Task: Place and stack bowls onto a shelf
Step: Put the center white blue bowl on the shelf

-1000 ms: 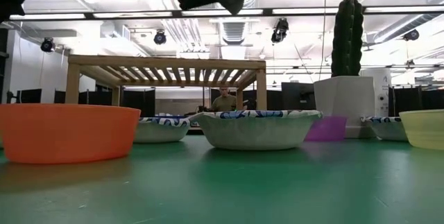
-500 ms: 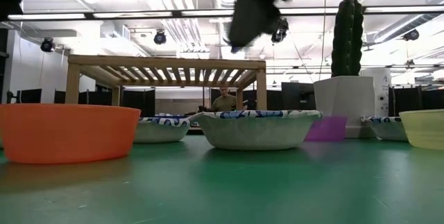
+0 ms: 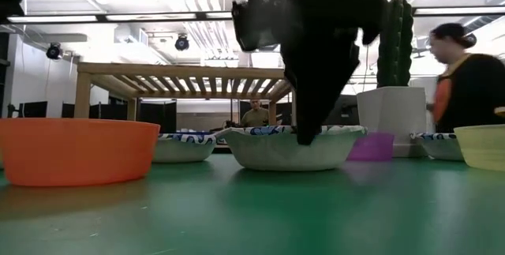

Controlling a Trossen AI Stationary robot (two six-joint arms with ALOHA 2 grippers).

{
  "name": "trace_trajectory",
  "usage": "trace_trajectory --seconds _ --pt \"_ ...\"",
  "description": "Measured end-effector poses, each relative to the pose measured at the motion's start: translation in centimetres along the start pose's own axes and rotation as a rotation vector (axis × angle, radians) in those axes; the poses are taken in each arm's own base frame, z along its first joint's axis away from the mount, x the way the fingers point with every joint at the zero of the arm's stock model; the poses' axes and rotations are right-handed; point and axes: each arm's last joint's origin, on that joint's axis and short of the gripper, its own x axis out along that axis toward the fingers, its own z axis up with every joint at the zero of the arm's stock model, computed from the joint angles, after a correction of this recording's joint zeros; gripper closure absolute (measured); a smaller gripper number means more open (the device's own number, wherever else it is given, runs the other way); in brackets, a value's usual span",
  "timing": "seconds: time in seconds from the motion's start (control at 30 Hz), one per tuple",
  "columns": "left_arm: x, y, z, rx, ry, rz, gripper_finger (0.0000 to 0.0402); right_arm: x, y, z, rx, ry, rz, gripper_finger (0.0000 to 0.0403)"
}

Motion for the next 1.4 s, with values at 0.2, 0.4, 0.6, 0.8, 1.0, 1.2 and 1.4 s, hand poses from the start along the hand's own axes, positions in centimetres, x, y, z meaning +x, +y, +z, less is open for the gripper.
trace_trajectory --seconds 0.2,0.4,0.6,0.8,1.0,1.2,1.4 --pt "0.0 0.0 0.0 -0.001 0.002 0.001 0.04 -0.9 0.0 0.0 -0.026 -0.017 0.014 0.038" --pt "0.0 0.0 0.0 -0.001 0.004 0.002 0.04 -3.8 -0.1 0.1 -0.032 -0.074 0.099 0.0391" --pt "0.0 0.0 0.0 -0.001 0.005 0.002 0.04 -9.5 -0.2 0.6 -0.055 -0.305 0.208 0.0392" --pt "0.0 0.0 -0.1 0.0 0.005 0.002 0.04 -15.7 -1.5 1.3 -0.14 -0.675 0.145 0.0393" --pt "0.0 0.0 0.0 0.003 0.004 0.002 0.04 -18.9 -5.0 1.7 -0.211 -0.837 -0.186 0.0394" --pt "0.0 0.0 0.0 0.003 0.004 0.002 0.04 -18.4 -10.7 3.4 -0.207 -0.786 -0.412 0.0394" --pt "0.0 0.0 0.0 0.003 0.003 0.002 0.04 -15.7 -16.5 4.9 -0.099 -0.683 -0.5 0.0388"
